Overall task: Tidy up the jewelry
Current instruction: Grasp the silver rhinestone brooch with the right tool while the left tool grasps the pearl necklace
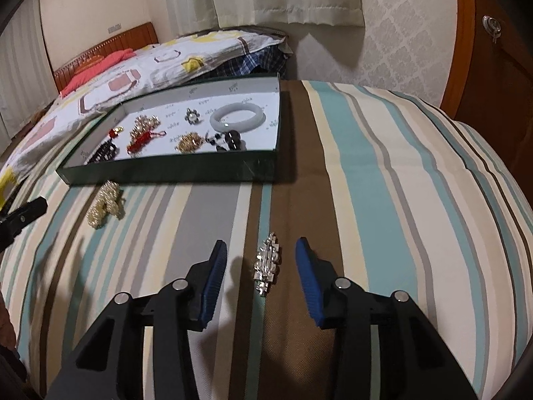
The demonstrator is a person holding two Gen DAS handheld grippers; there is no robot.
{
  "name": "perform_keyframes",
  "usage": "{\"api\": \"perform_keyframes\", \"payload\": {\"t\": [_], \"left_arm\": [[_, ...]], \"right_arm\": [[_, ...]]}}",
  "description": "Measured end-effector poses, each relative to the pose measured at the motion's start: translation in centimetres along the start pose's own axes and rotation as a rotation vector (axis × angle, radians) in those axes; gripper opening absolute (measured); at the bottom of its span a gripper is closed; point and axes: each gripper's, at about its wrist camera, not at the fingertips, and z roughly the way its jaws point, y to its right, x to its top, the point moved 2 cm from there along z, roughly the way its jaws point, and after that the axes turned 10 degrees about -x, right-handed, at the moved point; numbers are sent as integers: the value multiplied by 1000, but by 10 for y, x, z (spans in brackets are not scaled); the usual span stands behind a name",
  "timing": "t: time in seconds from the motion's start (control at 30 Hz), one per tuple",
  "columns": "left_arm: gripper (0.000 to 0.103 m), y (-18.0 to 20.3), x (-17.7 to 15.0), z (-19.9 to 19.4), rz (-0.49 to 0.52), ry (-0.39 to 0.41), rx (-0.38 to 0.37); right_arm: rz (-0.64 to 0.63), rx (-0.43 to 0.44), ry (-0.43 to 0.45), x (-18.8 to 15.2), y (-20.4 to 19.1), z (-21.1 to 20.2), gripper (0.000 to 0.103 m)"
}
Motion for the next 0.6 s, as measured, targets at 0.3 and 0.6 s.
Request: {"api": "perform_keyframes", "payload": {"t": [0.3,0.6], "left_arm": [[57,3,-1,4,4,-8,-8],[57,11,-2,16,4,-31,-25]], "right_arm": [[-13,-2,-17,-5,0,2,18],[-13,16,12,5,-8,-1,17]]}}
